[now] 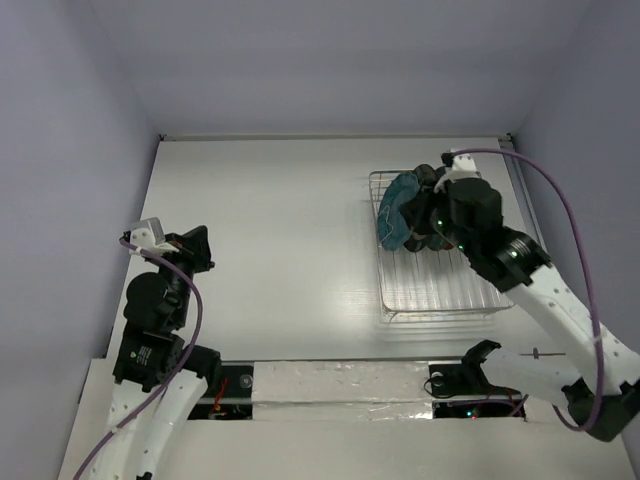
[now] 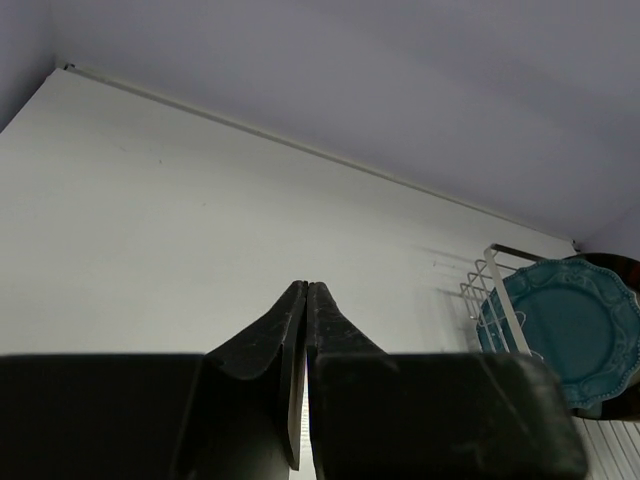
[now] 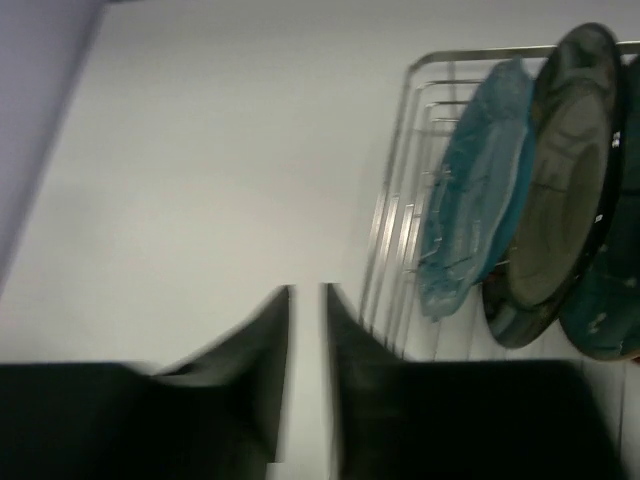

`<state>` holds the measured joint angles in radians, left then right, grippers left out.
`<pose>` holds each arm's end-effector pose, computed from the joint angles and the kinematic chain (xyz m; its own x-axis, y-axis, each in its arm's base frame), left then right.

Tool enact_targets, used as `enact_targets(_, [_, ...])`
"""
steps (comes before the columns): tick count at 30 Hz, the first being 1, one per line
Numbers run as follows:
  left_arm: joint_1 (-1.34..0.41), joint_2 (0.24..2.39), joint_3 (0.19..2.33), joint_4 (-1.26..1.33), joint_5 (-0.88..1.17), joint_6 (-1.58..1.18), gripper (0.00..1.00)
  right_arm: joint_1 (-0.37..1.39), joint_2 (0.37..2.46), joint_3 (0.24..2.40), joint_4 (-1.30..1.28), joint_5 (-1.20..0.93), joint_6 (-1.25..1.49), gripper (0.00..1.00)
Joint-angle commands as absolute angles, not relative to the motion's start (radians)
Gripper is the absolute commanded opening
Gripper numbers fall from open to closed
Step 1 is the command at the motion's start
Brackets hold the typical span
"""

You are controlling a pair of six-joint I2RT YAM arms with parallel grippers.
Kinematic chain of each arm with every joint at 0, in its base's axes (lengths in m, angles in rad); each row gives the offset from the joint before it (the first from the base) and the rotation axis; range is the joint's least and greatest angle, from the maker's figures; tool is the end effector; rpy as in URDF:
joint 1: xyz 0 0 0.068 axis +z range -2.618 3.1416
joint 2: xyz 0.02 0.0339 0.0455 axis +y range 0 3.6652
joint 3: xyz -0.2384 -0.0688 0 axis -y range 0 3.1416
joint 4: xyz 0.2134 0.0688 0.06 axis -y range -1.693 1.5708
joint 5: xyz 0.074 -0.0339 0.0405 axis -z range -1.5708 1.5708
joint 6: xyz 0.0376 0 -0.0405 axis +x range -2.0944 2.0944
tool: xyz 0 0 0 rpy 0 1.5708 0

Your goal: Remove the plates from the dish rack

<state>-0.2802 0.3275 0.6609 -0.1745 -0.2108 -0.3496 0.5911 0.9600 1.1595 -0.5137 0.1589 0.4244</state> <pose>0.0845 -0.0161 0.3342 0.1182 -0.3826 -0.9163 0.1196 0.9216 -0.3693 0.1580 0.0988 0.3756 -0.4090 0.2152 -0.8868 -0.2819 0.8945 0.3471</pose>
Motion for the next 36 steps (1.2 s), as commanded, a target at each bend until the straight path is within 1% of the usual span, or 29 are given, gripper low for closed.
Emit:
enact_targets(1, [-0.284, 0.337, 0.653, -0.150, -0.207, -0.356, 0.00, 0.612, 1.056, 1.212, -0.514, 0.434, 0.405, 0.36])
enact_targets(2, [-0.284, 0.336, 0.652, -0.150, -0.207, -0.356, 0.00, 0.612, 1.080, 1.216, -0.517, 0.469, 0.400, 0.45])
enact_targets(4, [-0.284, 0.324, 0.652, -0.150, -0.207, -0.356, 0.05, 0.612, 1.129, 1.245, -0.546, 0.555, 0.391, 0.55])
enact_targets(5, [-0.284, 0.318, 0.650, -0.150, -0.207, -0.354, 0.06, 0.612, 1.178, 1.256, -0.555, 0.584, 0.391, 0.56])
enact_targets(7, [-0.284, 0.311, 0.650, -0.147, -0.207, -0.353, 0.08, 0.612, 1.227, 1.293, -0.578, 0.648, 0.388, 0.55])
enact_targets(9, [-0.284, 0.307, 0.650, -0.150, -0.207, -0.354, 0.16, 0.603, 1.285, 1.311, -0.601, 0.684, 0.384, 0.53])
enact_targets(10, [-0.284, 0.307, 0.650, -0.150, -0.207, -0.354, 0.24, 0.603, 1.298, 1.324, -0.604, 0.690, 0.382, 0.51])
enact_targets(14, [-0.293, 0.299, 0.649, -0.146, -0.207, -0.353, 0.32, 0.549, 1.325, 1.310, -0.565, 0.649, 0.380, 0.50])
enact_targets(17, [-0.302, 0.296, 0.649, -0.147, -0.207, -0.354, 0.36, 0.519, 1.357, 1.305, -0.545, 0.604, 0.376, 0.52])
enact_targets(19, [-0.302, 0.299, 0.649, -0.147, -0.207, -0.354, 0.39, 0.518, 1.387, 1.308, -0.545, 0.613, 0.376, 0.52])
enact_targets(21, [-0.302, 0.299, 0.649, -0.147, -0.207, -0.354, 0.39, 0.499, 1.405, 1.305, -0.532, 0.606, 0.371, 0.52])
enact_targets(24, [-0.302, 0.295, 0.647, -0.147, -0.207, -0.354, 0.40, 0.473, 1.445, 1.293, -0.486, 0.510, 0.356, 0.51])
enact_targets(25, [-0.302, 0.293, 0.647, -0.146, -0.207, -0.354, 0.40, 0.472, 1.456, 1.293, -0.479, 0.506, 0.354, 0.50])
enact_targets(27, [-0.302, 0.291, 0.647, -0.147, -0.207, -0.353, 0.41, 0.472, 1.485, 1.299, -0.465, 0.503, 0.344, 0.48])
enact_targets(28, [-0.302, 0.291, 0.647, -0.147, -0.207, -0.354, 0.41, 0.472, 1.491, 1.302, -0.459, 0.503, 0.335, 0.43])
enact_targets(31, [-0.302, 0.290, 0.647, -0.146, -0.207, -0.353, 0.41, 0.472, 1.506, 1.318, -0.465, 0.515, 0.321, 0.35])
enact_targets(32, [-0.302, 0.291, 0.647, -0.146, -0.207, -0.354, 0.41, 0.472, 1.509, 1.328, -0.474, 0.521, 0.311, 0.27])
enact_targets(34, [-0.302, 0.288, 0.647, -0.147, -0.207, -0.354, 0.41, 0.472, 1.509, 1.339, -0.482, 0.537, 0.296, 0.17])
enact_targets(35, [-0.302, 0.287, 0.647, -0.147, -0.207, -0.354, 0.41, 0.472, 1.509, 1.353, -0.495, 0.541, 0.285, 0.06])
enact_targets(36, [-0.302, 0.287, 0.647, -0.147, -0.207, -0.353, 0.41, 0.472, 1.508, 1.361, -0.508, 0.554, 0.282, 0.02])
